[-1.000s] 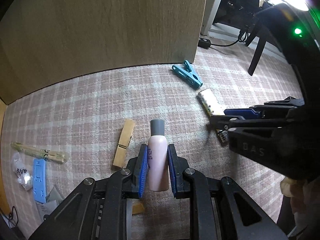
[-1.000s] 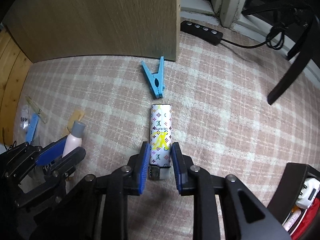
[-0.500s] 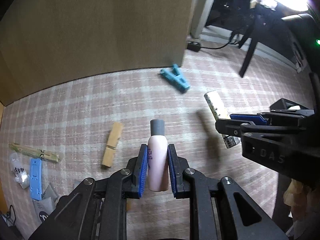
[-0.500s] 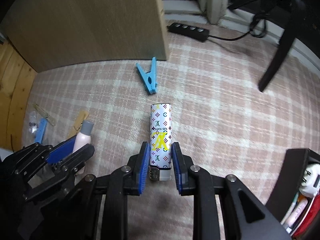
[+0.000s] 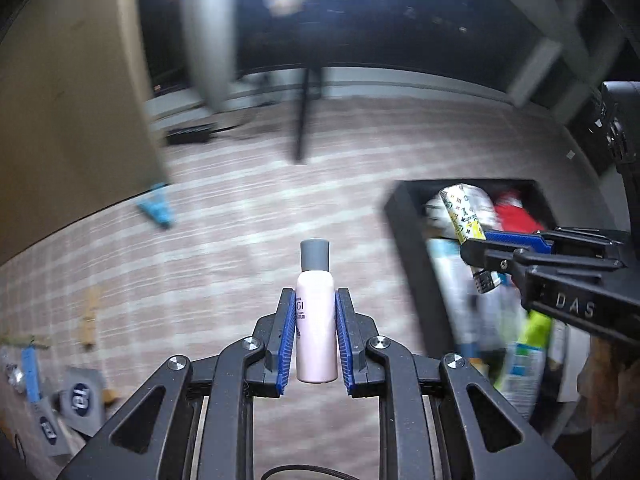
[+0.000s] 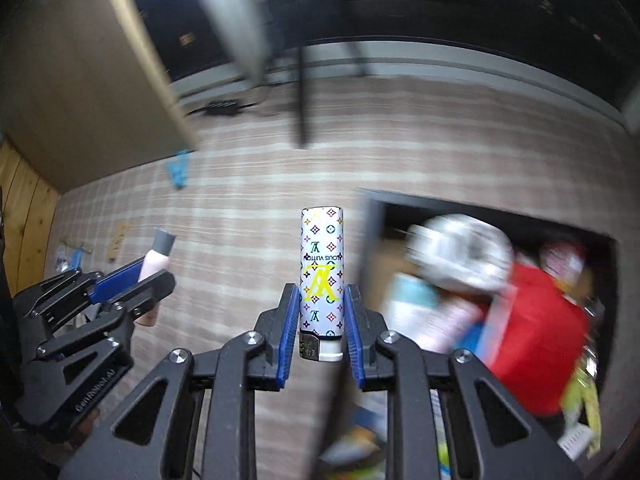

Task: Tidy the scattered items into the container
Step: 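Carry the pink bottle and lighter to the tray and release both, then withdraw both open grippers from the tray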

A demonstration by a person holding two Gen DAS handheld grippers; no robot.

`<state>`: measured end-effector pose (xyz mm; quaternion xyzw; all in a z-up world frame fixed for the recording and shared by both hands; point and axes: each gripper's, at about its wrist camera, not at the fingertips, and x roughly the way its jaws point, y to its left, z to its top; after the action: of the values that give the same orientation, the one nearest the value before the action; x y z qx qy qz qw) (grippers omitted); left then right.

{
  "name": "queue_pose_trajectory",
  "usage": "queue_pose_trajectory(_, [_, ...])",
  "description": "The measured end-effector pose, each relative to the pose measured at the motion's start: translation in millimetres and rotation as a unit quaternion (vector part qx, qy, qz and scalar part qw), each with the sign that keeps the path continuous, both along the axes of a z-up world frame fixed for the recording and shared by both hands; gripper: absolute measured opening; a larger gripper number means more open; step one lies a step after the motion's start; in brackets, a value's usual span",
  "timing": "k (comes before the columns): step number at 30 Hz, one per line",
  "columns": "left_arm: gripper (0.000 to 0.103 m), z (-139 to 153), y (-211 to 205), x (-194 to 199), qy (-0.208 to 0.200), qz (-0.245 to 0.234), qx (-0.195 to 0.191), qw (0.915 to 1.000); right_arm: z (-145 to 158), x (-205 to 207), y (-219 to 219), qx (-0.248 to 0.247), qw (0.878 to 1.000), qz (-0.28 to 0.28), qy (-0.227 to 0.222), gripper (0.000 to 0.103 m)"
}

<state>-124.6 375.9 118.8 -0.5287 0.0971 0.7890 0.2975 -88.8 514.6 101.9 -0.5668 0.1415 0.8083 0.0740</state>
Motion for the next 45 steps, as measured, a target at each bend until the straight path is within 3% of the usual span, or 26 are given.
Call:
queue_pose_trajectory(8, [0.018, 11, 87, 55, -0.011, -0.083, 0.011, 0.9964, 21, 102, 87, 0.023, 0.995, -0.094, -0.005, 0.022])
queue_pose_trajectory(18, [0.022, 20, 146, 94, 0.004, -0.125, -0.006, 0.9922, 22, 149, 136, 0.034, 0.99, -0.14, -0.006, 0.023])
queue_pose_trajectory(21, [0.038, 27, 142, 97, 0.016, -0.115, -0.002, 0.9932, 22, 153, 131, 0.036, 0.989, -0.144, -0.003, 0.033])
queue_pose_trajectory(32, [0.038, 56, 116, 107, 0.058, -0.105, 0.009, 0.9927, 45, 167, 89, 0.045, 0.992, -0.111, 0.042, 0.04])
queue_pose_trajectory(40, [0.038, 59, 86, 98, 0.066, -0.08, 0.004, 0.9946, 50, 155, 60, 0.052, 0.994, -0.084, 0.051, 0.04])
queue_pose_trajectory(45, [0.053, 55, 42, 91, 0.067, -0.033, -0.007, 0.9972, 50, 148, 33, 0.048, 0.995, -0.061, 0.057, 0.04])
